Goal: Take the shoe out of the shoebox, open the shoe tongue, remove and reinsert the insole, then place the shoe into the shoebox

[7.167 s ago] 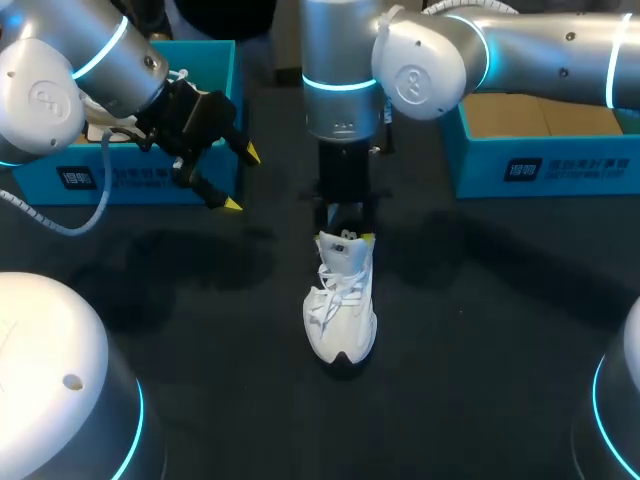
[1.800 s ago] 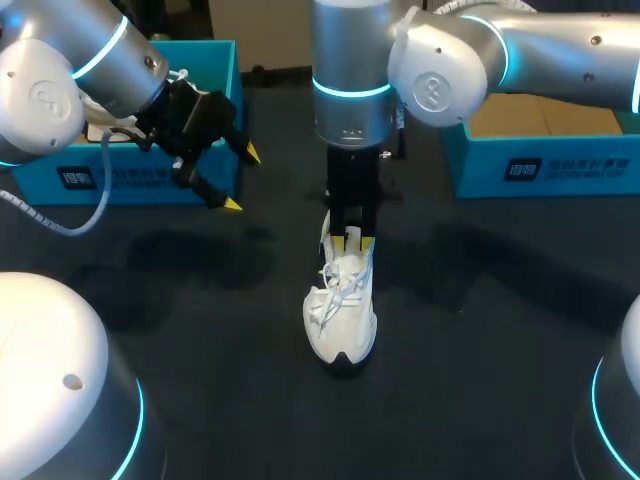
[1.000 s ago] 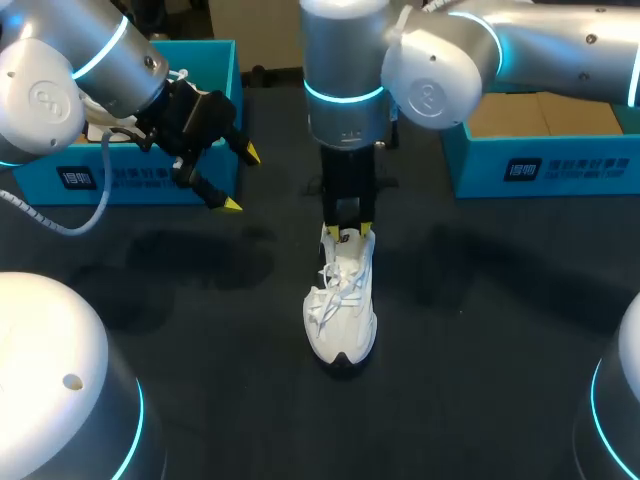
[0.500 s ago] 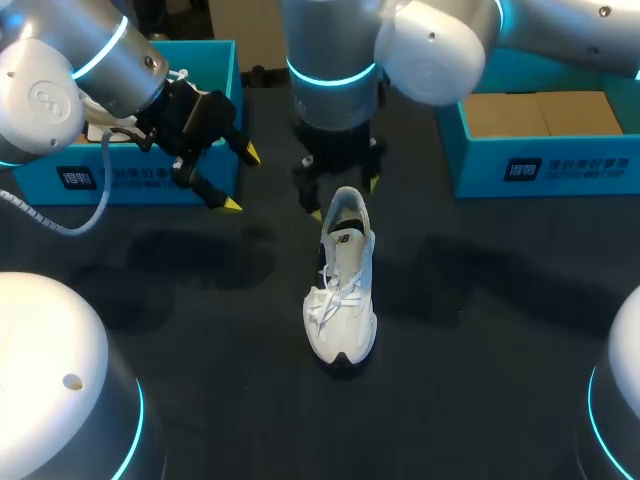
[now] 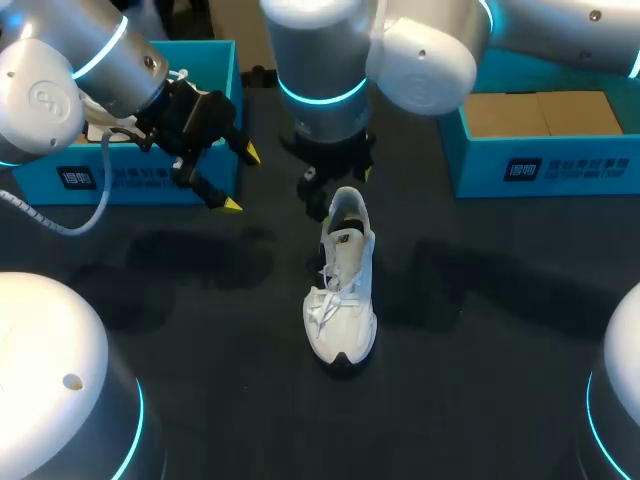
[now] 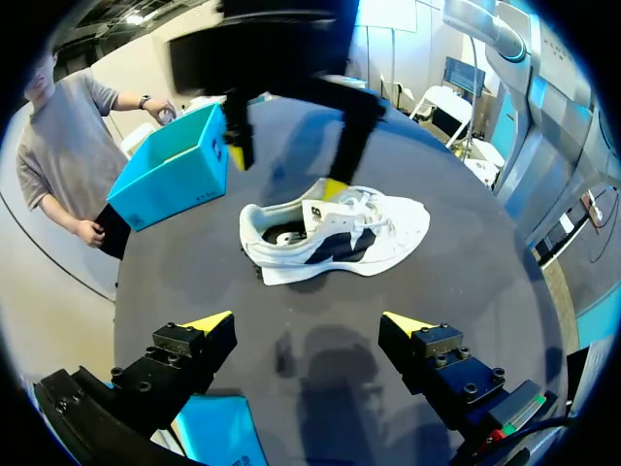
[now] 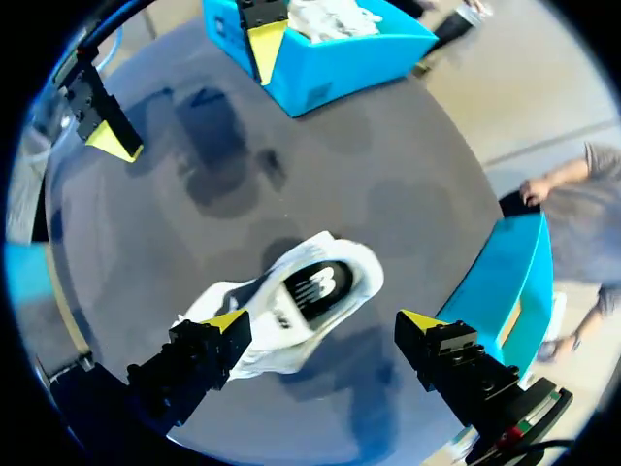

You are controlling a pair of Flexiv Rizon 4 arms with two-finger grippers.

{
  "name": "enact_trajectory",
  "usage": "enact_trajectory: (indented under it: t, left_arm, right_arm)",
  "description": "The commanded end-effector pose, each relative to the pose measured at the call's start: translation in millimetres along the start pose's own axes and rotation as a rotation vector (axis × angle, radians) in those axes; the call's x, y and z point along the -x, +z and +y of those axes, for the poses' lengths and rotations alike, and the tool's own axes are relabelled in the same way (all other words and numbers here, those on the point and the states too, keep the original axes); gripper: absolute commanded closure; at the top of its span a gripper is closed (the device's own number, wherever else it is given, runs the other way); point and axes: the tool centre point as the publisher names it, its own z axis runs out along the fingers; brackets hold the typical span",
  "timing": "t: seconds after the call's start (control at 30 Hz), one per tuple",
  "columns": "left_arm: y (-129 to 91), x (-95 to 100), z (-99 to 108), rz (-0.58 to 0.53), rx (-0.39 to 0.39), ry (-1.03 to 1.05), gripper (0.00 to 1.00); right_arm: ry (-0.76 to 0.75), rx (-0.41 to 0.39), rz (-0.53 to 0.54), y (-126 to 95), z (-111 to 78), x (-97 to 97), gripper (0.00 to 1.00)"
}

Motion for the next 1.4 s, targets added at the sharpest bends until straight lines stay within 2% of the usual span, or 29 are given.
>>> enact_trajectory:
  t: [0.03, 0.13, 0.37, 0.77, 1.1, 1.4]
  left_arm:
    - [0.0, -0.8, 0.2, -0.001, 0.002, 0.001, 0.00]
    - [0.0, -0.8, 0.2, -0.001, 0.002, 0.001, 0.00]
    - [0.0, -0.8, 0.2, -0.001, 0.002, 0.001, 0.00]
    - [0.0, -0.8, 0.2, -0.001, 0.002, 0.001, 0.00]
    - [0.0, -0.8, 0.2, -0.001, 0.002, 0.001, 0.00]
    - [0.0, -0.8, 0.2, -0.001, 0.002, 0.001, 0.00]
  right_arm:
    - [-0.335, -0.092, 0.003, -1.2, 23.9, 19.8, 0.00]
    - [-0.392, -0.045, -0.006, 3.4, 27.5, 31.5, 0.00]
    - [-0.527, -0.027, -0.007, 23.6, 35.9, 39.6, 0.00]
    - [-0.517, 0.032, 0.008, 68.2, 12.9, 53.2, 0.00]
    - [-0.483, 0.064, 0.024, 102.2, 21.2, 50.1, 0.00]
    - [-0.482, 0.038, 0.016, 110.7, 25.7, 53.7, 0.00]
